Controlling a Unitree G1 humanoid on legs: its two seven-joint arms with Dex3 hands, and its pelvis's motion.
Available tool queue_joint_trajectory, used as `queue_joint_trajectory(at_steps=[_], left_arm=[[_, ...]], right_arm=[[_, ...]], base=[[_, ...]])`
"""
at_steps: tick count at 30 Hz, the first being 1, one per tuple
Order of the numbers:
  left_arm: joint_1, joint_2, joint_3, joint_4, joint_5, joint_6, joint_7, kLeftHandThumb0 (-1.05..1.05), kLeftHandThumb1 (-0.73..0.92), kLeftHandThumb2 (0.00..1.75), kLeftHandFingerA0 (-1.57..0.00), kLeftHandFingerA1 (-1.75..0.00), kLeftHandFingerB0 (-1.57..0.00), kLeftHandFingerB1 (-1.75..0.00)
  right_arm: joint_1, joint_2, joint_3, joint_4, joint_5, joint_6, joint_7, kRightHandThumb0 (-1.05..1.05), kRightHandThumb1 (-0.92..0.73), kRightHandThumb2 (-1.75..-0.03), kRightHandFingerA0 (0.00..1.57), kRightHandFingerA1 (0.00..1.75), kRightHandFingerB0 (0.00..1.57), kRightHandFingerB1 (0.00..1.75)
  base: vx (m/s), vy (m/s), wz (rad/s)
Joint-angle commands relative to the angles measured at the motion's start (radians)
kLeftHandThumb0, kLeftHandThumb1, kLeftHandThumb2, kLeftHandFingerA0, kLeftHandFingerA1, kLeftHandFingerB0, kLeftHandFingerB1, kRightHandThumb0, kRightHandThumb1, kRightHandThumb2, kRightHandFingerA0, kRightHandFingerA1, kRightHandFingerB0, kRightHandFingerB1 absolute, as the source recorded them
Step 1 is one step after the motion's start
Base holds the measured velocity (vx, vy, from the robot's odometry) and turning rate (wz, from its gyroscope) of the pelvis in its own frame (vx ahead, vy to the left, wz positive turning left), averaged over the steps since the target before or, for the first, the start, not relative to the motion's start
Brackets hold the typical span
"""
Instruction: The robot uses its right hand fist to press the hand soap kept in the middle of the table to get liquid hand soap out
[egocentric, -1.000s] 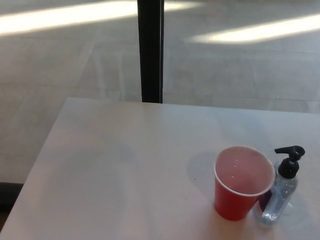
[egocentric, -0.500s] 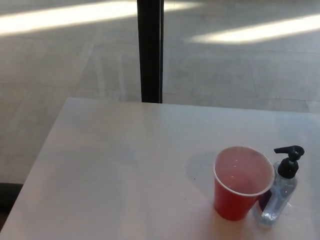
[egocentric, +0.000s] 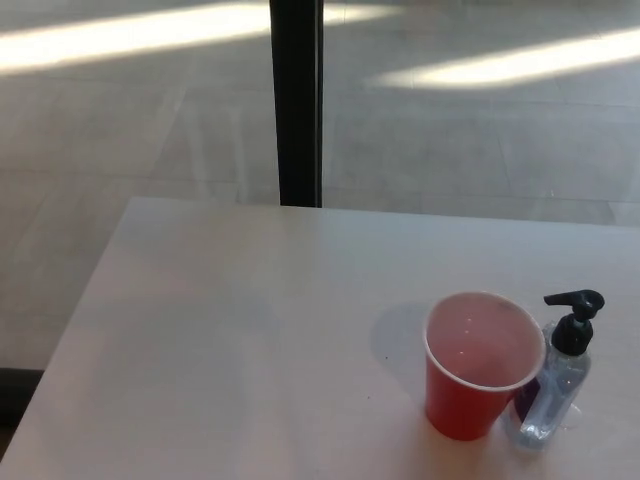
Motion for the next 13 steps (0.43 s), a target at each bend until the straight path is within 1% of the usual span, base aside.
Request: queue_joint_trajectory(at_steps=[1,2,3,4,5,7,8,9,10,11,12,13], left_arm=[[0.026,0.036,0.001,-0.009,0.007,0.002,-0.007,-0.29,0.5,0.98,-0.68,-0.85,-0.56,-0.78],[0.028,0.036,0.006,-0.006,0.001,-0.003,-0.012,-0.28,0.53,0.95,-0.67,-0.86,-0.55,-0.78],[0.028,0.036,0.01,-0.007,-0.004,0.001,-0.014,-0.27,0.54,0.94,-0.66,-0.86,-0.52,-0.76],[0.022,0.036,0.01,0.002,-0.001,0.005,-0.003,-0.28,0.53,0.93,-0.65,-0.84,-0.51,-0.74],[0.026,0.033,0.013,-0.005,-0.005,0.01,-0.001,-0.28,0.54,0.94,-0.63,-0.84,-0.51,-0.75],[0.031,0.028,0.018,-0.006,-0.01,0.008,0.0,-0.28,0.54,0.94,-0.63,-0.84,-0.51,-0.75],[0.035,0.027,0.014,-0.01,-0.004,0.002,0.006,-0.28,0.51,0.97,-0.68,-0.85,-0.53,-0.75],[0.03,0.028,0.014,0.002,-0.003,-0.002,0.009,-0.28,0.52,0.96,-0.67,-0.84,-0.54,-0.76],[0.028,0.028,0.015,0.007,-0.003,-0.004,0.01,-0.28,0.52,0.96,-0.67,-0.84,-0.54,-0.76],[0.025,0.027,0.024,0.013,-0.012,-0.001,0.009,-0.27,0.55,0.92,-0.65,-0.86,-0.56,-0.78],[0.022,0.026,0.027,0.011,-0.015,0.009,0.014,-0.26,0.56,0.91,-0.64,-0.85,-0.55,-0.77],[0.025,0.025,0.027,0.002,-0.013,0.014,0.016,-0.27,0.55,0.93,-0.64,-0.84,-0.55,-0.77]], right_arm=[[0.14,0.046,0.02,0.362,-0.137,-0.125,-0.089,-0.25,-0.04,-1.51,1.15,1.5,0.93,1.29],[0.141,0.039,0.048,0.389,-0.157,-0.144,-0.075,-0.16,0.05,-1.49,1.11,1.37,0.87,1.15],[0.161,0.035,0.081,0.394,-0.175,-0.162,-0.015,-0.13,0.26,-1.75,1.03,1.4,1.02,1.24],[0.162,0.024,0.105,0.403,-0.183,-0.152,0.007,-0.14,0.08,-1.55,1.16,1.16,0.94,1.07],[0.154,0.017,0.113,0.403,-0.174,-0.134,0.011,-0.22,-0.06,-1.39,1.09,1.12,0.8,0.98],[0.138,0.002,0.128,0.422,-0.17,-0.143,0.012,-0.22,-0.06,-1.39,1.09,1.12,0.8,0.98],[0.126,-0.005,0.127,0.427,-0.153,-0.118,0.015,-0.34,-0.3,-1.08,0.89,0.97,0.67,0.83],[0.124,-0.008,0.138,0.426,-0.151,-0.11,0.023,-0.37,-0.33,-1.06,0.87,0.94,0.61,0.8],[0.122,-0.011,0.145,0.433,-0.15,-0.112,0.027,-0.37,-0.33,-1.06,0.87,0.94,0.61,0.8],[0.131,-0.013,0.157,0.418,-0.147,-0.099,0.055,-0.34,-0.35,-1.06,0.91,0.97,0.53,0.75],[0.137,-0.015,0.165,0.409,-0.143,-0.09,0.077,-0.33,-0.37,-1.08,0.9,1.0,0.55,0.76],[0.14,-0.016,0.17,0.407,-0.141,-0.09,0.09,-0.32,-0.37,-1.08,0.88,0.99,0.54,0.77]], base=[[0.0,0.0,0.0],[0.0,0.0,0.0],[0.0,0.0,0.0],[0.0,0.0,0.0],[0.0,0.0,0.0],[0.0,0.0,0.0],[0.0,0.0,0.0],[0.0,0.0,0.0],[0.0,0.0,0.0],[0.0,0.0,0.0],[0.0,0.0,0.0],[0.0,0.0,0.0]])
